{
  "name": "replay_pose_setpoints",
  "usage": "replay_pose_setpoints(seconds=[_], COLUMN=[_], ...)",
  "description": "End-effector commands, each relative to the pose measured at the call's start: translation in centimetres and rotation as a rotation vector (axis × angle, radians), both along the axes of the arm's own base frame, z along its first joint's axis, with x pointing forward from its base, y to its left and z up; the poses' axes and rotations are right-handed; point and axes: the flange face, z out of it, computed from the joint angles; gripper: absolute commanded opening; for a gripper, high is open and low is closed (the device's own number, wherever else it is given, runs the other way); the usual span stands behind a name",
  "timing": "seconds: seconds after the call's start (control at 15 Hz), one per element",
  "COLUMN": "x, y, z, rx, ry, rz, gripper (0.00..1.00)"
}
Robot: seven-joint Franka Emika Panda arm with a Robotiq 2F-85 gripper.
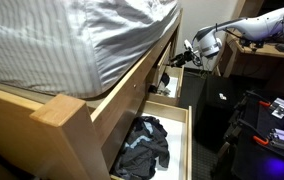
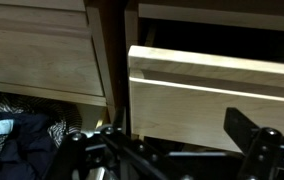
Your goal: Close the top left and right drawers
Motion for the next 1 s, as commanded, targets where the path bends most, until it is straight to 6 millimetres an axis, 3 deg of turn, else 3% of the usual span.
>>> replay_pose_setpoints(seconds=[0.0,0.73,0.93], x=[-0.1,2.6,2.5], y=[-0.2,1.3,1.7], z=[0.2,-2.4,-2.6], rx=[-0.005,0.052,0.065], ry=[0.006,0.042,0.050], rz=[-0.027,-0.093,-0.104], gripper=[1.00,1.00,1.00])
